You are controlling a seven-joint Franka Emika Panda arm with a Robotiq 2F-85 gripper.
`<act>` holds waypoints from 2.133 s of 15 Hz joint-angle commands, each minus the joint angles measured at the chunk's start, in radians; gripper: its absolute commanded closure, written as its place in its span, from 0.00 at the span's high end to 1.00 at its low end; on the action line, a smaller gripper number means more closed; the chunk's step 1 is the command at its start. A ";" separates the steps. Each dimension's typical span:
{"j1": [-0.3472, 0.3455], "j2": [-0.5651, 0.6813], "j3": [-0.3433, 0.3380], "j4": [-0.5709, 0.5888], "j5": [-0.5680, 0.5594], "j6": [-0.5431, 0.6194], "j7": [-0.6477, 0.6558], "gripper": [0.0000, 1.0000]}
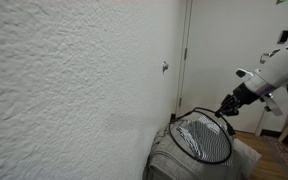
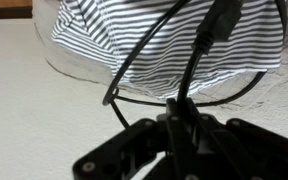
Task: Untangle the wire
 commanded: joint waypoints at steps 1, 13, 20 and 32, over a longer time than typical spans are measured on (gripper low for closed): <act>-0.030 -0.231 0.060 -0.139 0.035 0.000 0.041 0.02; -0.147 -0.641 0.180 -0.279 -0.134 0.000 0.376 0.02; -0.046 -0.875 -0.131 -0.270 -0.227 0.000 0.545 0.02; -0.091 -1.130 -0.451 -0.274 -0.627 0.000 0.857 0.02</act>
